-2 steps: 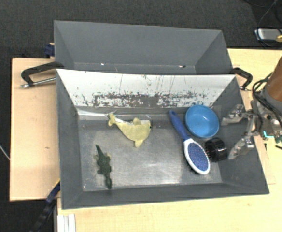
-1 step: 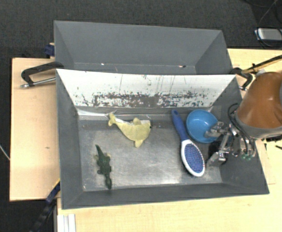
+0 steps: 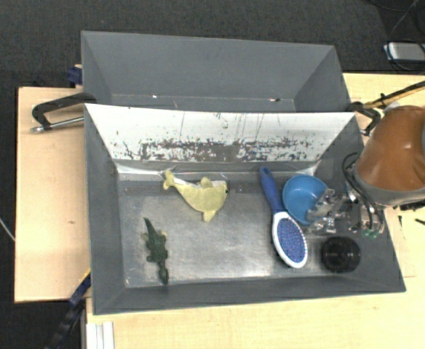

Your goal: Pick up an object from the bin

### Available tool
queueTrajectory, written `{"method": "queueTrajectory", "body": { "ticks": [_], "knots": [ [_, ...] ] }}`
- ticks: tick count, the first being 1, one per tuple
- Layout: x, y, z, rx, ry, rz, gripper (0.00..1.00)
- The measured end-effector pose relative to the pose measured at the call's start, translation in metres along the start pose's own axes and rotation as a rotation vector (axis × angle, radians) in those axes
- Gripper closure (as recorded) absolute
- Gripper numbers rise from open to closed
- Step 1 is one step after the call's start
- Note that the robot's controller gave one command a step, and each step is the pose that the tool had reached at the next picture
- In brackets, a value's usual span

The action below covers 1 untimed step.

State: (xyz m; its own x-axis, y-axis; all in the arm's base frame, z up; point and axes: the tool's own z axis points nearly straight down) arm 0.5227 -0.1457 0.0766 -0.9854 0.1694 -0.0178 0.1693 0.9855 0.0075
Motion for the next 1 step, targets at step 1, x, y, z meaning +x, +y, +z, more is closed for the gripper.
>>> {"method": "queueTrajectory", "body": {
  "ticks": [1],
  "knots": [
    [-0.0293,0.0044,-0.0001,-0.002,0.012,0.025,1.00]
  ]
}}
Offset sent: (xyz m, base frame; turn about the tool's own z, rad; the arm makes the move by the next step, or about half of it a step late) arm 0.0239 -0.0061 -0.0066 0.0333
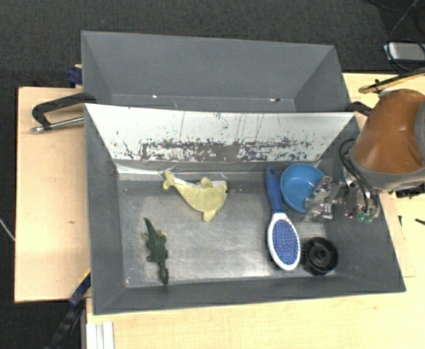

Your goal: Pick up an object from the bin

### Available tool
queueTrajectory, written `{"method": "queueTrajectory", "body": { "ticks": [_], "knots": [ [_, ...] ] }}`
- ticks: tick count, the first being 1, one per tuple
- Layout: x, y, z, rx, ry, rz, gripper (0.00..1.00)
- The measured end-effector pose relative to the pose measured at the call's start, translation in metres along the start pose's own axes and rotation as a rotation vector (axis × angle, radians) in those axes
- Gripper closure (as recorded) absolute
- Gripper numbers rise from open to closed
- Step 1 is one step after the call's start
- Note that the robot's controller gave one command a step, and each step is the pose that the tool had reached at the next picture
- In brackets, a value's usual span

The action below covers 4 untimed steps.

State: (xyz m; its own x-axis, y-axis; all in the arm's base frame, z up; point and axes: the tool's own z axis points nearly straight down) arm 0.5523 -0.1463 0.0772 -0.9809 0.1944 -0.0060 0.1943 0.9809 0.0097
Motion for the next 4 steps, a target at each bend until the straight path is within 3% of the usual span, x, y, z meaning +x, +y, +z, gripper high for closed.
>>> {"method": "queueTrajectory", "body": {
  "ticks": [1,2,3,4],
  "knots": [
    [-0.021,0.013,0.000,0.010,0.017,0.079,1.00],
    [-0.032,0.017,0.001,0.016,0.047,0.090,1.00],
    [-0.022,0.013,-0.033,0.008,0.017,0.100,1.00],
    [-0.011,0.013,-0.023,0.006,0.000,0.093,1.00]
  ]
}}
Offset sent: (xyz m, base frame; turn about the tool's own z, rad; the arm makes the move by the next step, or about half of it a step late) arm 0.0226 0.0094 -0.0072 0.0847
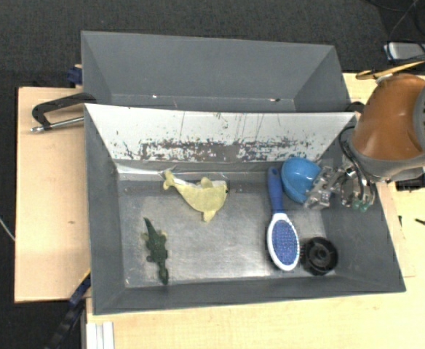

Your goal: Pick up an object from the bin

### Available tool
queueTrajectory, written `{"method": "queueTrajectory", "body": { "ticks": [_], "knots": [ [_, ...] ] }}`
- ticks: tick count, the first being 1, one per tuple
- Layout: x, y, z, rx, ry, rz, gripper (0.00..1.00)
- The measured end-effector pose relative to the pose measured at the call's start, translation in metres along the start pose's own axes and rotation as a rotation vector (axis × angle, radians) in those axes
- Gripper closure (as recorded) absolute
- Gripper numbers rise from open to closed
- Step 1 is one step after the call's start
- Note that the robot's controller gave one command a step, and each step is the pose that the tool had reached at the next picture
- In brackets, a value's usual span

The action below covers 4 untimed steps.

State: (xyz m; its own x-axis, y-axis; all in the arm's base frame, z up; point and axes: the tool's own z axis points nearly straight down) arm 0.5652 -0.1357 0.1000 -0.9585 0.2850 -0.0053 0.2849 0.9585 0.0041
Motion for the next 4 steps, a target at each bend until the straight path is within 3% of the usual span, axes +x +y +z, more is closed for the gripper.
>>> {"method": "queueTrajectory", "body": {
  "ticks": [1,2,3,4],
  "knots": [
    [-0.022,0.003,0.017,0.000,0.059,0.004,1.00],
    [-0.012,0.051,-0.022,0.002,0.020,-0.003,1.00],
    [-0.004,0.057,-0.113,0.000,-0.009,0.001,1.00],
    [-0.005,0.098,-0.110,0.000,-0.002,-0.005,1.00]
  ]
}}
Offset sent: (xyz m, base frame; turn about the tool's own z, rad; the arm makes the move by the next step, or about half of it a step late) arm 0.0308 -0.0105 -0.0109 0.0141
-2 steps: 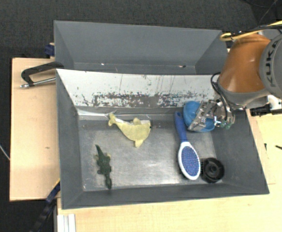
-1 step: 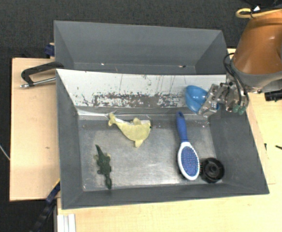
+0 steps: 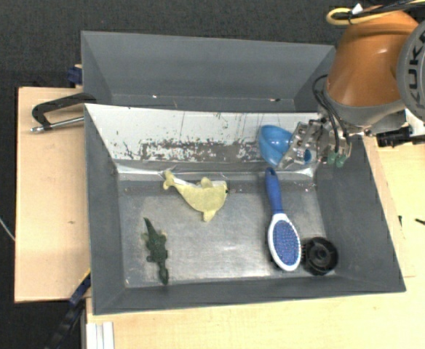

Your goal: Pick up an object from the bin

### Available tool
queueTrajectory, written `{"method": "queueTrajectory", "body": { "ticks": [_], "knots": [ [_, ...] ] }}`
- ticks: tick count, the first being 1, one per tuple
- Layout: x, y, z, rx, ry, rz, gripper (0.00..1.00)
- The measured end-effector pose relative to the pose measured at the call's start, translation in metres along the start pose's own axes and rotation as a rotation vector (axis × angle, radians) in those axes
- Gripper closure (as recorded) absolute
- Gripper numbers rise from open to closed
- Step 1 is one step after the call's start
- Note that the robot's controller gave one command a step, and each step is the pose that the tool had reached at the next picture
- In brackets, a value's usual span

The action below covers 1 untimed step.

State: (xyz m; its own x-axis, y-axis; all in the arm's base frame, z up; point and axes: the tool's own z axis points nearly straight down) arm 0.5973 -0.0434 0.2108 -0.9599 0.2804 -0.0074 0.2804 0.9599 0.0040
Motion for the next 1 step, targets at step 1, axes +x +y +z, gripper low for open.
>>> {"method": "queueTrajectory", "body": {
  "ticks": [1],
  "knots": [
    [0.0171,0.0103,-0.0030,0.003,0.007,-0.101,1.00]
  ]
}}
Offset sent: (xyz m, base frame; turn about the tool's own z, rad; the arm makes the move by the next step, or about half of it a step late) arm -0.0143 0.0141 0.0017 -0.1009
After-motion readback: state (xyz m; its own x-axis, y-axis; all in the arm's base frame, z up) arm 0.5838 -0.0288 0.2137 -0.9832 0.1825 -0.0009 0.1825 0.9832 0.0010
